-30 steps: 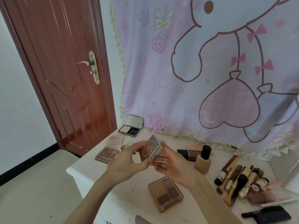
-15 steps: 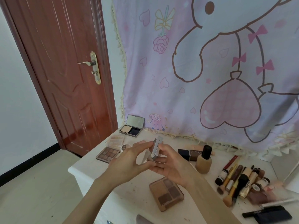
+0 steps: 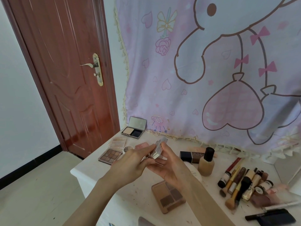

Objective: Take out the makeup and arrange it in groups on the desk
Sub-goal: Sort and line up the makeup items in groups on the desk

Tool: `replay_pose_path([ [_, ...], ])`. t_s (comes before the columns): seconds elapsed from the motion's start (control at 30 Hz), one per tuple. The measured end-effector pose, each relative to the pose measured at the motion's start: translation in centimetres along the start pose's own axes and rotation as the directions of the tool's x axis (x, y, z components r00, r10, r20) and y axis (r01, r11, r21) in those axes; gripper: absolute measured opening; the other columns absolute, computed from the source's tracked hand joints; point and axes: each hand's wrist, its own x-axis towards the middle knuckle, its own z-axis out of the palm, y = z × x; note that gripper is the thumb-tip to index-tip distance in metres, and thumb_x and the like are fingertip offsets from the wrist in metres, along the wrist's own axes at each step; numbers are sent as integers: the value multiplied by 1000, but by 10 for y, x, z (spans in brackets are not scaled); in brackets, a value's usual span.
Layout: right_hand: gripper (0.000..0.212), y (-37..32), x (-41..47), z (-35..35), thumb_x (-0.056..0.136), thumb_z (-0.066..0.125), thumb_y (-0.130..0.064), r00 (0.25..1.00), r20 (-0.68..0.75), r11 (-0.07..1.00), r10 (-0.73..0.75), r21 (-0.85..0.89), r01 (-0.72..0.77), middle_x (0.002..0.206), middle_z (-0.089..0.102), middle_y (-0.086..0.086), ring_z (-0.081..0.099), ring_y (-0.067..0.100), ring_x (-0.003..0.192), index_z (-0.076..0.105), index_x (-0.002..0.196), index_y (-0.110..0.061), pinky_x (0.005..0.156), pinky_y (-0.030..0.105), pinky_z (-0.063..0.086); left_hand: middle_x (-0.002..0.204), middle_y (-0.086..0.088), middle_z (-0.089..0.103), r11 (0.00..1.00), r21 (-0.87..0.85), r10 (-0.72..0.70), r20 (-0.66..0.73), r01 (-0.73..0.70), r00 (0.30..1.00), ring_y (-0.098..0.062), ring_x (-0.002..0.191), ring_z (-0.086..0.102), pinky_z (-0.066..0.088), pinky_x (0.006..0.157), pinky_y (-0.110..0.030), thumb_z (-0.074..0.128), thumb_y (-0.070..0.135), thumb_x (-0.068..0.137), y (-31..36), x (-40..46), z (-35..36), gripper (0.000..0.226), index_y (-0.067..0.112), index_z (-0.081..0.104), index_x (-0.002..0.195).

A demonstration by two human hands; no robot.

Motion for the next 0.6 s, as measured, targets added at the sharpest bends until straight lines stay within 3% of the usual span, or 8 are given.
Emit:
replay_pose_path([
  [0.1,49,2,2,1,77,65,-34,1000,-12,999,-16,32,16,100,68,22,67,29,94,64,109,3,93,44,49,106,11,63,998,2,57,-25,-57,998,-8,99,56,40,80,-15,49,32,94,5,3,-7,39,33,47,133],
  [0.17,46,3,4,0,75,65,-34,1000,-11,998,-17,62,18,97,69,22,66,31,93,65,104,2,94,45,48,100,13,64,998,-18,65,-20,-65,998,2,90,56,38,70,-6,52,24,93,3,5,-13,34,30,52,127],
  [0.23,43,5,4,0,72,66,-31,1000,-3,995,4,100,-4,88,69,21,64,31,87,65,100,2,91,46,49,84,21,62,992,-91,80,-43,-84,996,10,76,54,37,66,-7,52,21,94,-5,7,-20,27,45,57,107],
  [0.3,45,8,5,-1,73,67,-30,999,6,991,35,132,-36,86,68,23,65,33,85,64,103,4,85,46,51,77,24,59,990,-130,57,-41,-62,998,7,73,53,38,67,-13,52,30,91,-13,9,-29,14,43,59,91],
  [0.37,52,10,9,-1,73,68,-31,998,10,986,60,157,-61,93,67,24,64,35,90,61,112,3,81,46,53,82,19,65,990,-141,18,-13,-19,1000,-3,77,58,45,73,-23,50,41,87,-20,13,-33,18,40,62,101],
  [0.43,55,11,13,-1,74,68,-33,996,17,980,85,182,-86,102,64,25,62,35,95,60,116,2,84,46,52,89,6,69,991,-128,-24,-2,24,1000,-15,83,61,46,80,-31,52,37,89,-23,20,-35,21,44,56,108],
  [0.53,52,10,23,-1,81,64,-36,993,46,968,106,223,-114,122,57,27,57,36,105,61,118,0,96,48,46,85,-7,67,990,-133,-39,-34,35,999,-10,70,53,45,76,-32,56,17,92,-24,36,-38,13,19,68,96],
  [0.6,50,10,29,-1,86,61,-36,991,83,962,103,244,-120,130,53,26,55,36,107,59,122,-1,99,49,43,87,-4,68,993,-103,-64,-41,59,997,-6,74,57,46,80,-27,56,13,92,-27,48,-43,16,9,69,100],
])
